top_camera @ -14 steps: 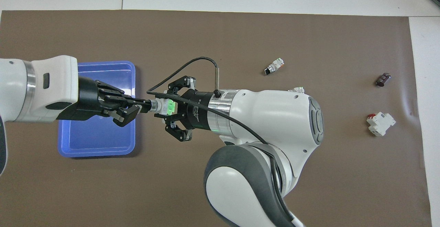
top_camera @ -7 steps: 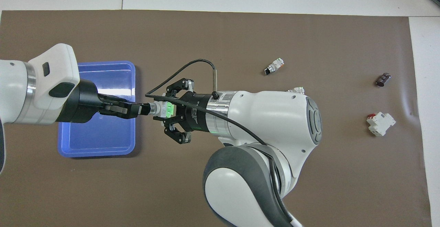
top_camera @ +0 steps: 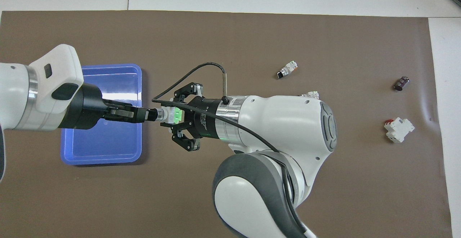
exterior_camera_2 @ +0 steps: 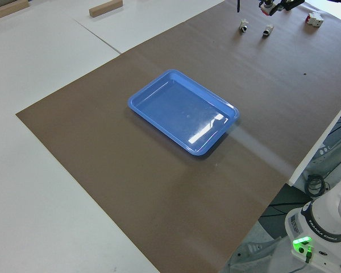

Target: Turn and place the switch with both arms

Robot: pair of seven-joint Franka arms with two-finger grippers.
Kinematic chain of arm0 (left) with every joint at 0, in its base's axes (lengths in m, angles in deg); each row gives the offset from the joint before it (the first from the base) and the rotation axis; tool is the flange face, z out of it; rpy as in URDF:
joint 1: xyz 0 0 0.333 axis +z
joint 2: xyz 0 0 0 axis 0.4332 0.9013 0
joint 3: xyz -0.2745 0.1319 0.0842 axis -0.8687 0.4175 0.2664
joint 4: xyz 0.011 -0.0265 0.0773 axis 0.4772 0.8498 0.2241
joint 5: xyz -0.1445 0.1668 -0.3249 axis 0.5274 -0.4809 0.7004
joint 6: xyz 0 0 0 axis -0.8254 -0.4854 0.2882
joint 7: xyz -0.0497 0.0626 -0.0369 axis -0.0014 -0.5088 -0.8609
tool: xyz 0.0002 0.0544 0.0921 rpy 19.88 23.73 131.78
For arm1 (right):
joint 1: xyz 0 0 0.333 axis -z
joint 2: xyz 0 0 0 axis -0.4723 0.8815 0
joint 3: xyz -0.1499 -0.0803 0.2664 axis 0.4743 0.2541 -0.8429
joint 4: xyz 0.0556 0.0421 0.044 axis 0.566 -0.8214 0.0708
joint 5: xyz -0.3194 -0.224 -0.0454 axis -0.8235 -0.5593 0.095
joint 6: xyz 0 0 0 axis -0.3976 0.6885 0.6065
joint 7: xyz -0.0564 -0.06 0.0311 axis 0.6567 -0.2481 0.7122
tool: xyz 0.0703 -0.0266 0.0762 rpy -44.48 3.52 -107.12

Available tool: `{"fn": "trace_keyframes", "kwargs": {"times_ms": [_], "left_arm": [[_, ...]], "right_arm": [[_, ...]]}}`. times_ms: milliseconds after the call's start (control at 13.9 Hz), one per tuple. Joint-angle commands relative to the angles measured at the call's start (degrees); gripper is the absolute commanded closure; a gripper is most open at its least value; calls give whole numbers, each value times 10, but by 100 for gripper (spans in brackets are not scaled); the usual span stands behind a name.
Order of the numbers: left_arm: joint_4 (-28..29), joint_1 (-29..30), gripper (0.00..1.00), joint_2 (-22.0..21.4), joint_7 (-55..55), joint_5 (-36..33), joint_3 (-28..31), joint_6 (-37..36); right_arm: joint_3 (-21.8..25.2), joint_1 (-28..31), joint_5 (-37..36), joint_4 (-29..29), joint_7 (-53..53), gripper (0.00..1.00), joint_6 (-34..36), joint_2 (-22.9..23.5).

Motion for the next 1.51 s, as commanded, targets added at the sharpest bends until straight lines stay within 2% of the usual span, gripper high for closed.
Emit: {"fn": "trace_keyframes", "kwargs": {"times_ms": [0, 72, 143, 358, 1291, 1362, 1434], "left_arm": [[17, -7, 100, -21, 67, -11, -4, -13], [22, -7, 100, -22, 75, -11, -5, -6], [22, -7, 100, -23, 80, -11, -5, -6], [18, -1, 100, -23, 110, -9, -3, -15], [21, 0, 100, -24, 109, -10, -2, -16], [21, 0, 100, -24, 109, -10, -2, -16], [21, 0, 100, -24, 109, -10, -1, -16]], "right_arm": [[1, 5, 9, -2, 8, 100, -3, -6], [1, 4, 4, -3, 8, 100, -1, -8], [1, 4, 5, -6, 8, 83, -1, -9], [1, 4, 5, -8, 8, 93, 0, -11], [1, 4, 5, -8, 10, 91, 0, -11], [1, 4, 5, -8, 10, 78, 0, -11], [2, 3, 0, -8, 8, 22, 0, -11]]}}
